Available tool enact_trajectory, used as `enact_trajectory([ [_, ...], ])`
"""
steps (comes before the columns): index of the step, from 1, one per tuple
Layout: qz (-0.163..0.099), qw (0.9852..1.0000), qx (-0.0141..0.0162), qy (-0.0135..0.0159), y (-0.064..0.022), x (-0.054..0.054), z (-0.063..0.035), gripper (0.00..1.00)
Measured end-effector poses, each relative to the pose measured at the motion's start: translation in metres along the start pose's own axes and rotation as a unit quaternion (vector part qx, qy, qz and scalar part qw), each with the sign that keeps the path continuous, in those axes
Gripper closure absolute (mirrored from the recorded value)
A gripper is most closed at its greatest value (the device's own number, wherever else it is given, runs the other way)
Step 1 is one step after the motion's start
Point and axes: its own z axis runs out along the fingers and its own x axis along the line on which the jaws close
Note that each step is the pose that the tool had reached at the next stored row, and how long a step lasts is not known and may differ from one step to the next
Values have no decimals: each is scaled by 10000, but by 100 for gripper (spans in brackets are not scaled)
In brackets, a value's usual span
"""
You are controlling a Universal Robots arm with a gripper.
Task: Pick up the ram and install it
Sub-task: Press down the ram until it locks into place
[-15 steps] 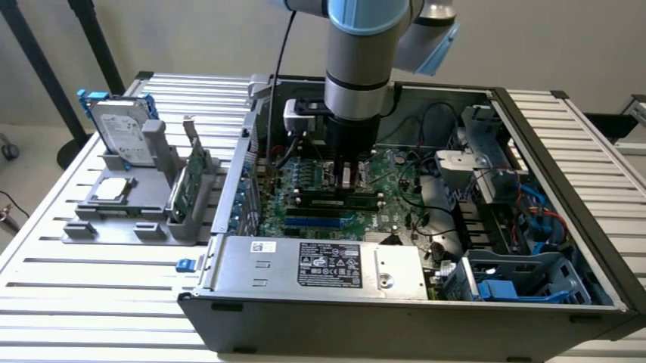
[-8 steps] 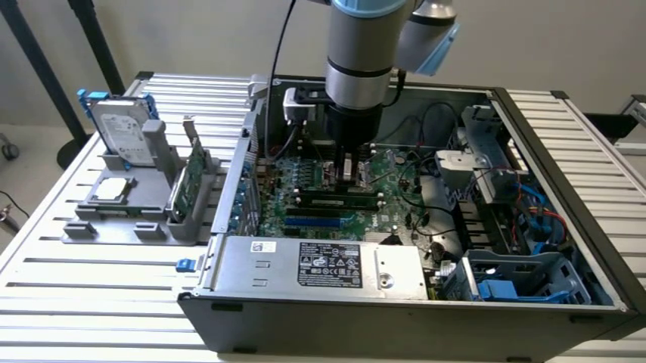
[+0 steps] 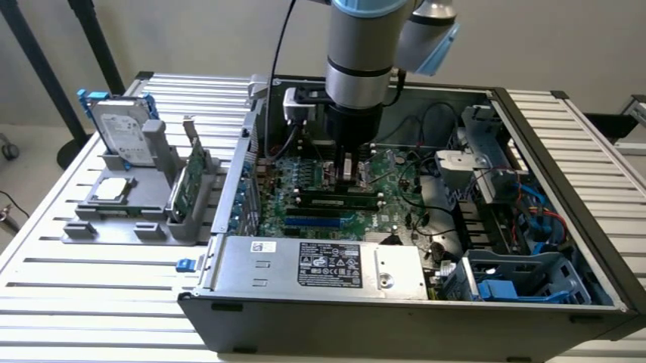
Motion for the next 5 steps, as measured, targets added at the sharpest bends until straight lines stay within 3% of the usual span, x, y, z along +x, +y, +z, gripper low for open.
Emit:
enact_trajectory([
  [5,0,10000,0,0,0,0,0,89],
])
